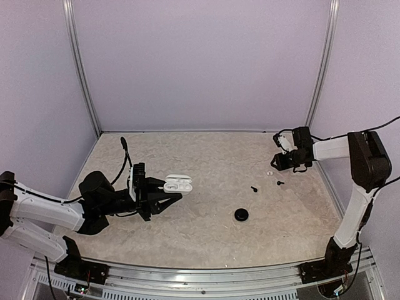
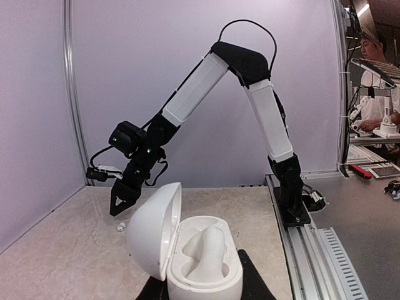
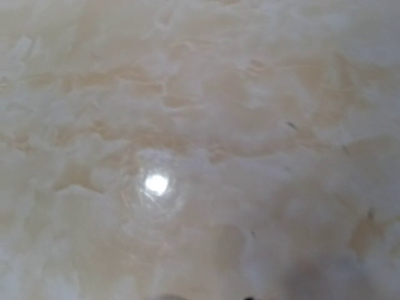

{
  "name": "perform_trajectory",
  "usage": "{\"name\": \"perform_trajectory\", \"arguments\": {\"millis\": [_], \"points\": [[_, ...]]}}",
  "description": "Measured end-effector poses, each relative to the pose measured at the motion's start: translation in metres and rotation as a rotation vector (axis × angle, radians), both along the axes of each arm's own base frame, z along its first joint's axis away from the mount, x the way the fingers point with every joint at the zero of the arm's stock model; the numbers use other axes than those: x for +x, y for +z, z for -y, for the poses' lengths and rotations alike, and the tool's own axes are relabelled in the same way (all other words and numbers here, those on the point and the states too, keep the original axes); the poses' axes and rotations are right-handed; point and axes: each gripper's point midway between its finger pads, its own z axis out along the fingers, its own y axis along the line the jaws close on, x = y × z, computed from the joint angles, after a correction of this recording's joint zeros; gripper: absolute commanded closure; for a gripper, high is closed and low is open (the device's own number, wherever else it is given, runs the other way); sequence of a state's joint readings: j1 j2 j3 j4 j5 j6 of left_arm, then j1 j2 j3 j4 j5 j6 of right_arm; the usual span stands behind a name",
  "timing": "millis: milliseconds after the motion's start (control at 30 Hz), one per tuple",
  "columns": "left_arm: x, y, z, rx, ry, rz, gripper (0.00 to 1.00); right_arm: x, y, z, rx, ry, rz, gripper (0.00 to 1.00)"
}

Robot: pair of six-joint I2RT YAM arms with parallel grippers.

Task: Insert the wireless bluetooth earbuds into the charging case
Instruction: Move the right earbud to the corner of the board, then pick up the right earbud from the corner of the board.

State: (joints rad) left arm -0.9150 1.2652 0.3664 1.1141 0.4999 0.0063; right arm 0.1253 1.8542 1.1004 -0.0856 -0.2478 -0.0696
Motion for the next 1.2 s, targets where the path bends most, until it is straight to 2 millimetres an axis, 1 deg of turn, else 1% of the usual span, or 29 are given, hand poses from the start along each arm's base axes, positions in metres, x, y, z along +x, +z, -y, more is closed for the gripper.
{"name": "perform_trajectory", "arguments": {"millis": [200,300,667,867,1200], "points": [[0.0,0.0,0.0,0.0,0.0,0.0,0.99,0.006,-0.013,-0.005,0.011,0.034,-0.031,0.71],[0.0,0.0,0.0,0.0,0.0,0.0,0.99,0.003,-0.021,-0.005,0.011,0.039,-0.057,0.71],[0.0,-0.002,0.001,0.005,-0.001,-0.003,0.99,-0.007,-0.033,-0.009,0.022,0.062,-0.096,0.75],[-0.001,-0.003,0.001,0.008,-0.01,-0.003,0.98,-0.009,-0.034,-0.01,0.035,0.07,-0.083,0.77],[-0.002,-0.003,0.001,0.008,-0.016,-0.002,0.98,-0.023,-0.032,-0.012,0.059,0.075,-0.082,0.8]]}}
